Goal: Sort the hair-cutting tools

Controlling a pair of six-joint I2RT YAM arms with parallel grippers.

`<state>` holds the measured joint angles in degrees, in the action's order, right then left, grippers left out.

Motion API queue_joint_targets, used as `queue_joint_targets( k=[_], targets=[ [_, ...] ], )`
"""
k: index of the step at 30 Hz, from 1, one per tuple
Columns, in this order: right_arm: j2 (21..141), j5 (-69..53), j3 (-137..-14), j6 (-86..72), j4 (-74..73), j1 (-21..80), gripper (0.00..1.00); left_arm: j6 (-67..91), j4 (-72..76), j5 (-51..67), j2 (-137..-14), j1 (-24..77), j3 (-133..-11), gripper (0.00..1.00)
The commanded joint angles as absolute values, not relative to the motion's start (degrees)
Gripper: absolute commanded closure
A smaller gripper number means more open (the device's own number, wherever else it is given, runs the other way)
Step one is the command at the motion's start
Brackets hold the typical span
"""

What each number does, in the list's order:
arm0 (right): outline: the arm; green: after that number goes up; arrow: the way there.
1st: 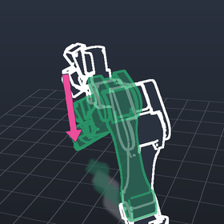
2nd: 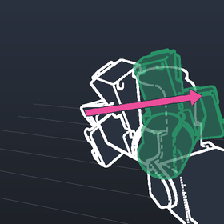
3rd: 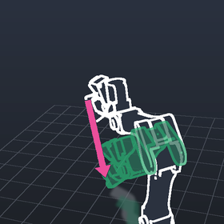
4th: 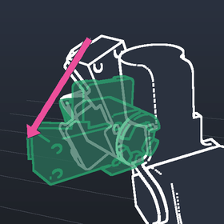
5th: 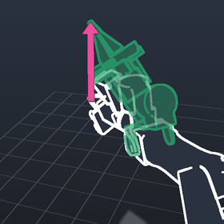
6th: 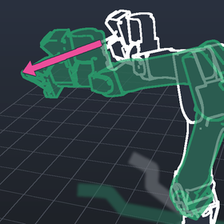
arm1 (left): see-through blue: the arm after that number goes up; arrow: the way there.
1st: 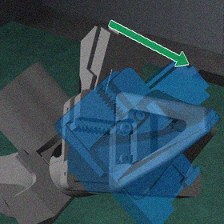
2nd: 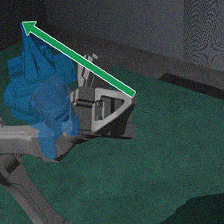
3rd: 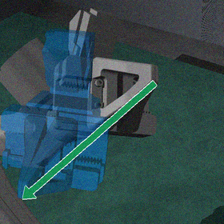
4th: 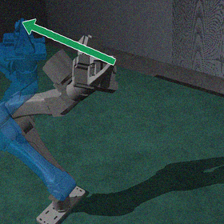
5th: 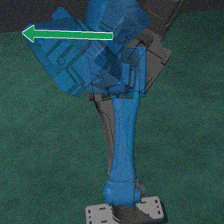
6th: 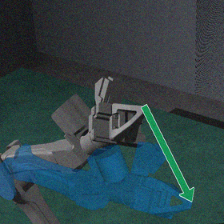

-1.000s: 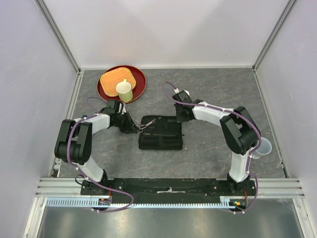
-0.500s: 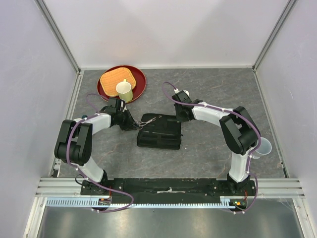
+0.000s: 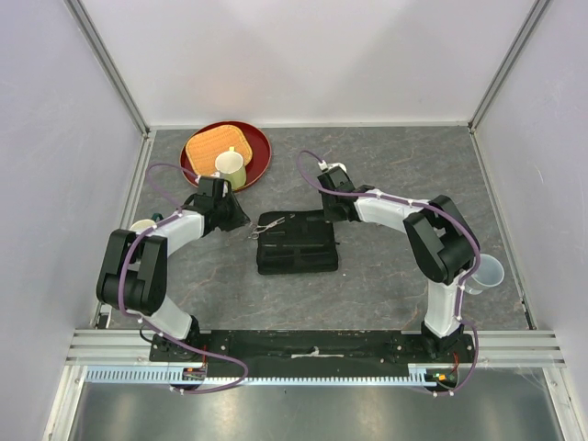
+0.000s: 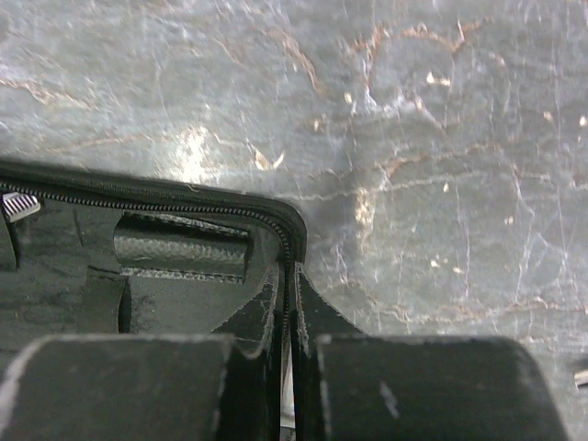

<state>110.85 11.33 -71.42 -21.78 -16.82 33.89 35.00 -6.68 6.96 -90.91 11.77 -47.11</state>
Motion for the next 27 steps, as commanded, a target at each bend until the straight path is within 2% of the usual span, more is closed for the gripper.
queue_joint_targets(
  k=[1,4,5,9,20,27],
  targets=[
    [116.0,9.4,-71.1,-20.2,-6.9,33.8,0.94,33.0,-1.7,5.9,-91.5,12.3,-47.5,0.69],
    [116.2,9.1,-70.9,-20.4,-6.9,33.9,0.94,32.8,-1.8,6.2,-91.1,12.7,-47.4,0.68],
    [116.2,9.0,-70.8,-20.5,-6.8,33.9,0.94,32.4,-1.8,6.0,-90.5,13.0,-47.0,0.64],
    [116.7,8.5,-70.5,-20.7,-6.5,33.8,0.94,33.0,-3.4,5.4,-88.2,13.4,-45.2,0.56],
    [116.8,8.8,-70.0,-20.9,-6.4,33.8,0.94,35.0,-8.4,2.6,-88.5,14.0,-43.6,0.59],
    [117.0,8.9,-69.7,-21.4,-6.4,33.8,0.94,36.0,-6.9,5.4,-92.1,14.1,-44.3,0.66]
  ],
)
